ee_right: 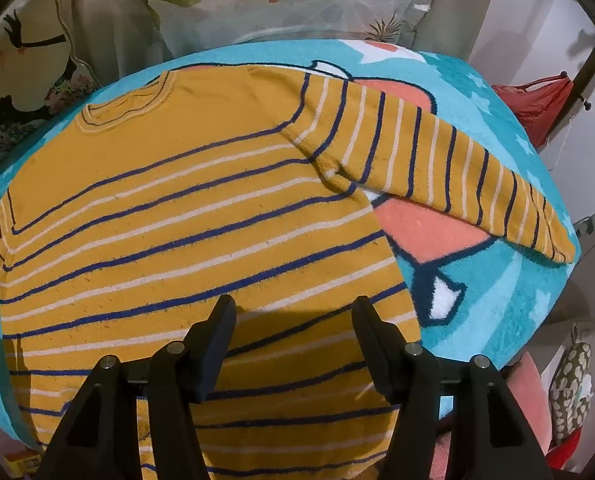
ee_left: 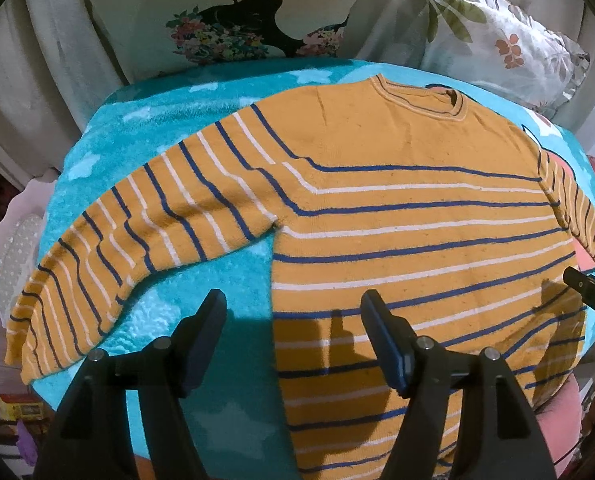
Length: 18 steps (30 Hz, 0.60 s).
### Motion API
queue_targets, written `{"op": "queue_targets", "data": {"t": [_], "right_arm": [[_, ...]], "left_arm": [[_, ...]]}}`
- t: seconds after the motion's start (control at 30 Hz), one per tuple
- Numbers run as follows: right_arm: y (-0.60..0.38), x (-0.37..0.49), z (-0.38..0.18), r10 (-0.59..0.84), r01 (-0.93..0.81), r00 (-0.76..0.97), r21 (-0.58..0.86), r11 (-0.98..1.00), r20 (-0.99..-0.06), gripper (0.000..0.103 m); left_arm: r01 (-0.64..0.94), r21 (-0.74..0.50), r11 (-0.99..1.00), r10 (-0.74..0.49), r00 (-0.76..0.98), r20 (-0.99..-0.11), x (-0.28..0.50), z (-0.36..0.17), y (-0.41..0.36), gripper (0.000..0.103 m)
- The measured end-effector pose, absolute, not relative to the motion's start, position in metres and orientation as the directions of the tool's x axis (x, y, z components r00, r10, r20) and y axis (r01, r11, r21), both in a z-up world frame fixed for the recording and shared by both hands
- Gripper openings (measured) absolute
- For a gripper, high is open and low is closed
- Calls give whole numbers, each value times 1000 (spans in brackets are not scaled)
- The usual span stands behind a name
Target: Fold small clothes
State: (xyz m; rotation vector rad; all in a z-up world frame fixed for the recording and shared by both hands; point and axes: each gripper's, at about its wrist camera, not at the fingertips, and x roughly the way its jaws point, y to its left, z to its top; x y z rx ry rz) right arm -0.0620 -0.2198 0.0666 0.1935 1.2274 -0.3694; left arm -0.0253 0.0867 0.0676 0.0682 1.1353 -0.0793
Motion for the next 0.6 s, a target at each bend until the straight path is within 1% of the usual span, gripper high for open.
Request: {"op": "queue_targets", "data": {"t": [0.6], "right_arm": [[-220,-67,67,-175,381,284,-56,923,-943,66]], "left_arm": [[104,95,990,38,455,-890,-31,73,82,70]]}}
